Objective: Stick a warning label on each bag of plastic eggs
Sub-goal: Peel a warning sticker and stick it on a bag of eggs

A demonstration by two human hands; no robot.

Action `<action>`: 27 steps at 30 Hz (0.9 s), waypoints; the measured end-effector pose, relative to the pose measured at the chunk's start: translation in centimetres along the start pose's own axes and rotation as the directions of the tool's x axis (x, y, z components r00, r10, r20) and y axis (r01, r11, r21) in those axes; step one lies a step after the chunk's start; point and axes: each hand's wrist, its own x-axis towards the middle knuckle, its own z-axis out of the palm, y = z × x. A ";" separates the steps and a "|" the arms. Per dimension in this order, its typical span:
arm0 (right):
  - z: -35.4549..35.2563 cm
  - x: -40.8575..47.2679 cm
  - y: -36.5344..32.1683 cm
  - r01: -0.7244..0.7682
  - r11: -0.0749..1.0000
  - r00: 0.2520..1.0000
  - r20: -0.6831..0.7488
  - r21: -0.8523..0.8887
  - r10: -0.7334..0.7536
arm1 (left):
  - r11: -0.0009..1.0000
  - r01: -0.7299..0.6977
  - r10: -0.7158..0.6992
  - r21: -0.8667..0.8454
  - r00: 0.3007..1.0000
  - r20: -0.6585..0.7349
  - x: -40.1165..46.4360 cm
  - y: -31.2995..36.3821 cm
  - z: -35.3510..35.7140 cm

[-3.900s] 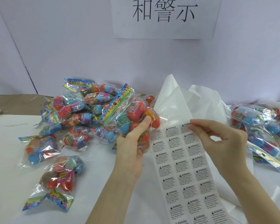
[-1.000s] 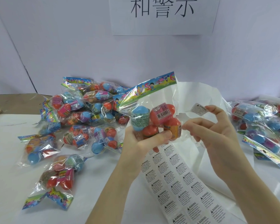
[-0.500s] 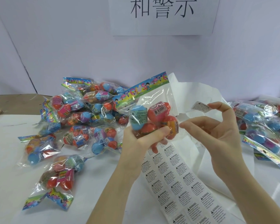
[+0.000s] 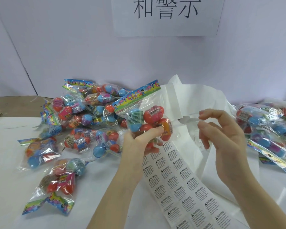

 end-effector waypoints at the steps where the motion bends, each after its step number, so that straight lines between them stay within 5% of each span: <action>1: 0.0 0.0 0.0 -0.006 1.000 1.000 0.004 0.014 0.006 | 1.000 0.001 -0.001 0.010 1.000 0.013 0.0 0.0 0.0; 27: 0.9 -0.6 0.6 0.004 0.971 0.993 0.116 -0.239 0.025 | 0.997 -0.065 0.060 0.031 0.987 0.150 -0.7 0.5 0.5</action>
